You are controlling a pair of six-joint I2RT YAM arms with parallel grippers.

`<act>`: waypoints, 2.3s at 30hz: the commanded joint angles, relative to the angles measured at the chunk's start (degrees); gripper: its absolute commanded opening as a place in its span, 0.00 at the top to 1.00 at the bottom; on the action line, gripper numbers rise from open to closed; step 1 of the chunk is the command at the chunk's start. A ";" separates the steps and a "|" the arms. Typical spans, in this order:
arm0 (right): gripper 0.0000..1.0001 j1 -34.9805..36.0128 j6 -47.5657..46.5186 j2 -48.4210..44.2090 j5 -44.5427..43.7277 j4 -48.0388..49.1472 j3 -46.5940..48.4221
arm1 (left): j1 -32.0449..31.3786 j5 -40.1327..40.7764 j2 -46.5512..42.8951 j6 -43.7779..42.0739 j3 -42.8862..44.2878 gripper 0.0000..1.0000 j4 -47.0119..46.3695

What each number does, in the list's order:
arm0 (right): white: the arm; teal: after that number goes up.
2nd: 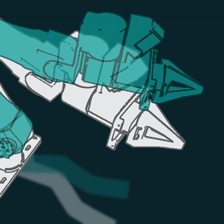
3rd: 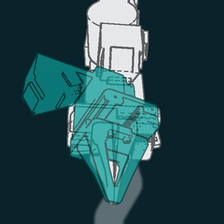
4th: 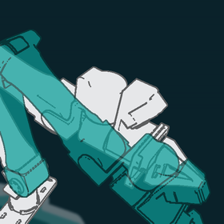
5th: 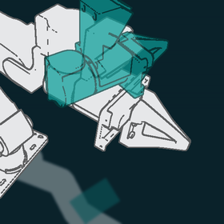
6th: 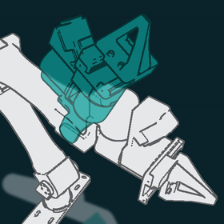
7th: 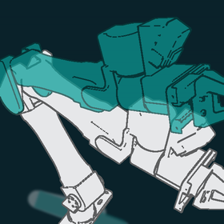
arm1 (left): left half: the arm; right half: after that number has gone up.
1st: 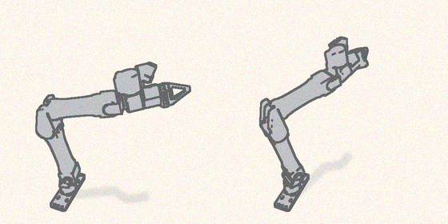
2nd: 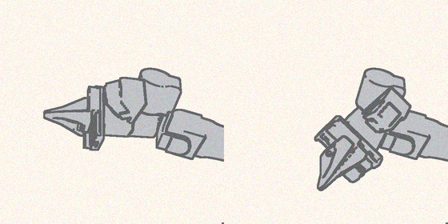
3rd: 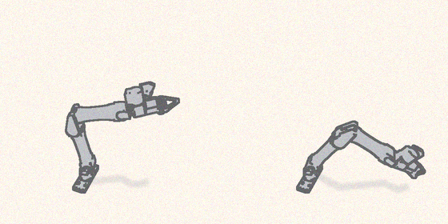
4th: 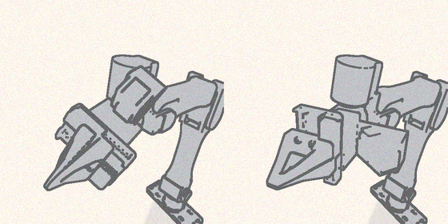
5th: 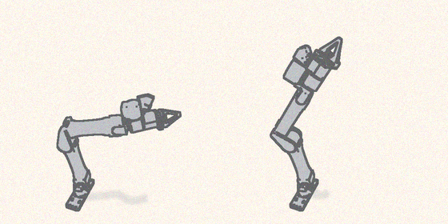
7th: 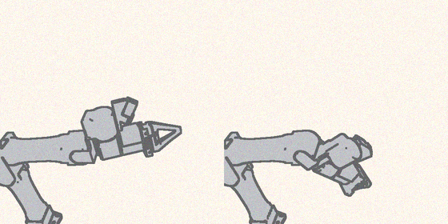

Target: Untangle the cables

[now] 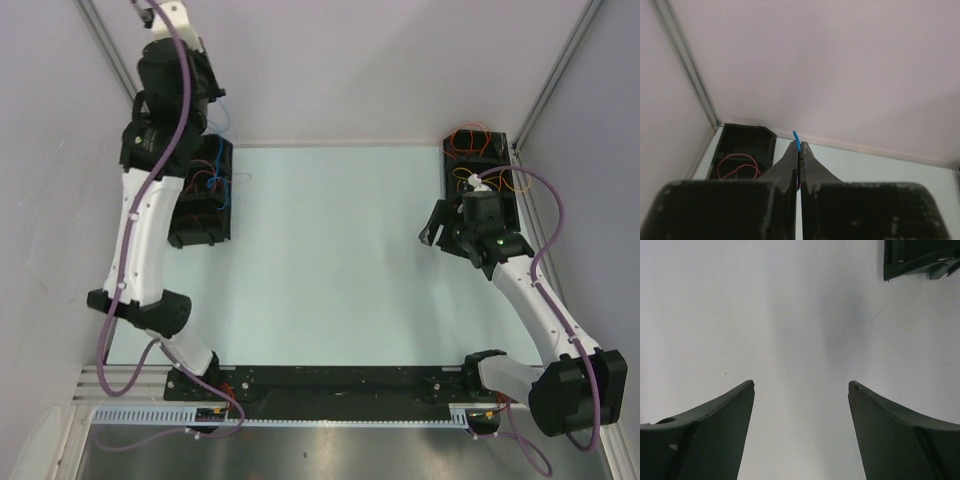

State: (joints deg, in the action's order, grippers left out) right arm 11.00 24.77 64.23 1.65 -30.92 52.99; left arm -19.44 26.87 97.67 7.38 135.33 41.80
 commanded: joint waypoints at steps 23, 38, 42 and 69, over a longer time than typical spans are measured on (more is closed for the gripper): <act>0.20 -0.20 -0.60 -0.07 1.51 2.18 -1.31 | 16.27 -0.68 -11.27 1.59 -24.14 1.00 -8.49; 0.20 -0.28 -0.60 0.20 1.78 2.35 -1.58 | 19.27 -3.05 -6.18 4.75 -33.72 1.00 -11.83; 0.20 -0.20 -0.69 0.11 1.78 2.35 -1.58 | 21.63 -5.07 -2.67 6.50 -35.57 1.00 -12.10; 0.20 -0.90 -0.60 -0.42 3.80 2.97 -2.02 | 27.09 -1.12 11.93 15.91 -43.12 1.00 -11.74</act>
State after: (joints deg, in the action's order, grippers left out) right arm 10.57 24.77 64.25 4.51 -30.04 51.31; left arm 7.53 26.26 108.38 19.68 94.21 32.23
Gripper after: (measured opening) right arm 0.796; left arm 0.011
